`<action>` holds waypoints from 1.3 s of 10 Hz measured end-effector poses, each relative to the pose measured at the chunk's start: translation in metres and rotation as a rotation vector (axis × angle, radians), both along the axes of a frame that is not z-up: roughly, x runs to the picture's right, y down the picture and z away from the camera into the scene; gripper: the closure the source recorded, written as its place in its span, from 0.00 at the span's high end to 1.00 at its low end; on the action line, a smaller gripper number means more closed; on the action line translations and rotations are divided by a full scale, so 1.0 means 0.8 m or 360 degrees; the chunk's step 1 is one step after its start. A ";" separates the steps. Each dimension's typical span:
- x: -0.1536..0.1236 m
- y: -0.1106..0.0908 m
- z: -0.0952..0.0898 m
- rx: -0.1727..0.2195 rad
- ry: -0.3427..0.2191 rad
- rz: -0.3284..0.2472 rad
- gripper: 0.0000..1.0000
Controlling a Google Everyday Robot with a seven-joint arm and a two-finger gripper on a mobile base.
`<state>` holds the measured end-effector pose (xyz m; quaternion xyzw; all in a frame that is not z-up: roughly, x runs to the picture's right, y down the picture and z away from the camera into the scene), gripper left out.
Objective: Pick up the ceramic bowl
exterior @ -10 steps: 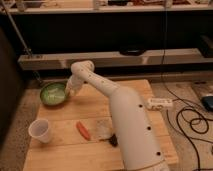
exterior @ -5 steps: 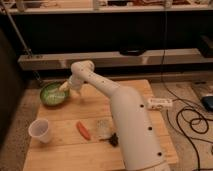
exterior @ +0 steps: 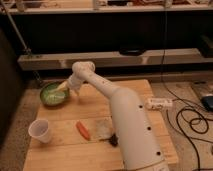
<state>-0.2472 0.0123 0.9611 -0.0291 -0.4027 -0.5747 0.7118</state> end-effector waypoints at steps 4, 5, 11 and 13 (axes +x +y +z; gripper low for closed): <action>-0.005 -0.003 0.003 -0.0006 -0.0030 0.0017 0.80; -0.005 -0.005 0.005 -0.0008 -0.0034 0.0022 0.80; -0.007 -0.006 0.010 -0.0017 -0.0048 0.0022 0.31; -0.008 -0.004 0.013 -0.0040 -0.0031 -0.0015 0.30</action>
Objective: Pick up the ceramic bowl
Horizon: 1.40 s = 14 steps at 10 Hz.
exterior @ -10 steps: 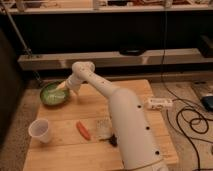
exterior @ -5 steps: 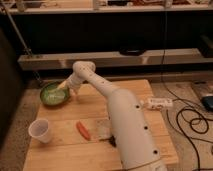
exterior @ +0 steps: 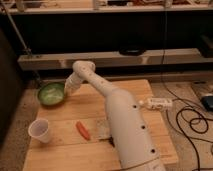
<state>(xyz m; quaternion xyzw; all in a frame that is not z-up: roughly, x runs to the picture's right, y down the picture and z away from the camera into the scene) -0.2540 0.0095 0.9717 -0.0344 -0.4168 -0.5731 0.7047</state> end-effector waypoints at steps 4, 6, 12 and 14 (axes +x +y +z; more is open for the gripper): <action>-0.010 0.013 0.012 -0.0081 0.0090 -0.0151 0.36; -0.016 0.018 0.014 -0.0104 0.0107 -0.0200 0.52; -0.013 0.022 0.024 -0.0167 0.0096 -0.0206 0.34; -0.016 0.023 0.025 -0.0180 0.0092 -0.0204 0.16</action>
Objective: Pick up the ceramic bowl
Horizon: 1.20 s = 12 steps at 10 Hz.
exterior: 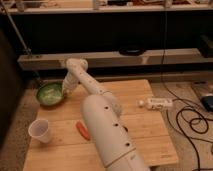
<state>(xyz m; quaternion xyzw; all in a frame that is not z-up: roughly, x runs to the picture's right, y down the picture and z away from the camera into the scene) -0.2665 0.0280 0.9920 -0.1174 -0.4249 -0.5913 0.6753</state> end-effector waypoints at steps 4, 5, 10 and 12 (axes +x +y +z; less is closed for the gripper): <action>0.001 0.005 -0.003 -0.0042 -0.0033 0.0018 0.00; 0.007 0.005 -0.006 -0.0061 -0.0095 0.0086 0.00; 0.083 -0.027 -0.059 0.0021 -0.0444 0.0547 0.00; 0.114 -0.035 -0.093 0.0108 -0.0479 0.0595 0.00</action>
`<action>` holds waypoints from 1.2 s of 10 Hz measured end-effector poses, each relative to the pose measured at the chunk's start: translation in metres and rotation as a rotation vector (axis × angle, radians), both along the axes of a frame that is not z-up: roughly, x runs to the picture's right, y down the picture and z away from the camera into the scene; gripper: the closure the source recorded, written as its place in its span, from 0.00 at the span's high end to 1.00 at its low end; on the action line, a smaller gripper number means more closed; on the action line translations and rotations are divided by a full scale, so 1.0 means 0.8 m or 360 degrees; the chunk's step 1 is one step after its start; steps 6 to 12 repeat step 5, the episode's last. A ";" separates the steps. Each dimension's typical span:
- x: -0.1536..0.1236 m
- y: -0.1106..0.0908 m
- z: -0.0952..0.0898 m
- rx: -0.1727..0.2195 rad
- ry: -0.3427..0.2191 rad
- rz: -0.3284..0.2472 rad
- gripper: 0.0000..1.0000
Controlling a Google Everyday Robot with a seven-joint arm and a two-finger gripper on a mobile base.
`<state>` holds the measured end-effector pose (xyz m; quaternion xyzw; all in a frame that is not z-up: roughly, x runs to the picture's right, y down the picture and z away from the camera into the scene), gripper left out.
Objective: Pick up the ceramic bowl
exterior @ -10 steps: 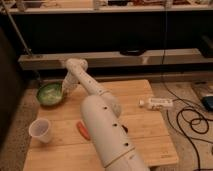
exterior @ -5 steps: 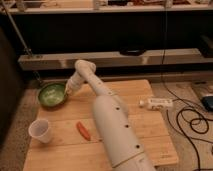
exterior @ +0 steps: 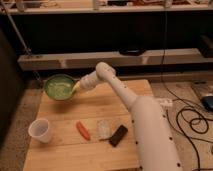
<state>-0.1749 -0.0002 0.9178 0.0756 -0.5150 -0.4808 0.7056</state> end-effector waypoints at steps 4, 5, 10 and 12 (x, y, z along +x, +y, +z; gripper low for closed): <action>0.068 -0.002 -0.111 0.0125 0.0026 -0.0035 0.00; 0.079 0.004 -0.128 0.0120 0.0029 -0.0032 0.00; 0.079 0.004 -0.128 0.0120 0.0029 -0.0032 0.00; 0.079 0.004 -0.128 0.0120 0.0029 -0.0032 0.00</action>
